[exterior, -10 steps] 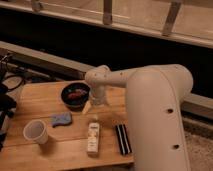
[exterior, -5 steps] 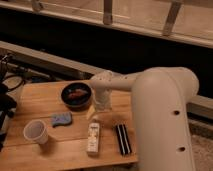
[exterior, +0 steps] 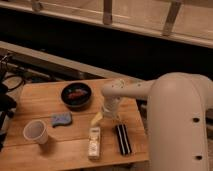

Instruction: Stand the bottle upright

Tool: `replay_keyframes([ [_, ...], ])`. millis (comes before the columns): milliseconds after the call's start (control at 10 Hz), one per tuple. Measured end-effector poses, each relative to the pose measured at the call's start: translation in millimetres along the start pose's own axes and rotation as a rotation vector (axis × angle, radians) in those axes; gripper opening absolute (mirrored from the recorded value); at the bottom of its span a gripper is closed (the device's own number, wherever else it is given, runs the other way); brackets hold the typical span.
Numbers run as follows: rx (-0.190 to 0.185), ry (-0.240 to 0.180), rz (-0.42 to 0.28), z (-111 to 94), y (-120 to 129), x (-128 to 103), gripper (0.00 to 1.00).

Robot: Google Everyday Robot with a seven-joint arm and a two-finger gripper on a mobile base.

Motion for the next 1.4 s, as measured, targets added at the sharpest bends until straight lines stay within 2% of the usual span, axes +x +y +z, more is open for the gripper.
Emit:
replay_keyframes([
  [200,-0.005,-0.026,-0.038,-8,19,0,0.93],
  [400,-0.001,-0.066,-0.065,-29,40,7,0.93],
  [600,0.005,-0.088,-0.076,-38,49,13,0.93],
  [800,0.008,-0.089,-0.077,-36,53,15,0.93],
  [1400,0.021,-0.058,-0.092,-20,67,6,0.93],
])
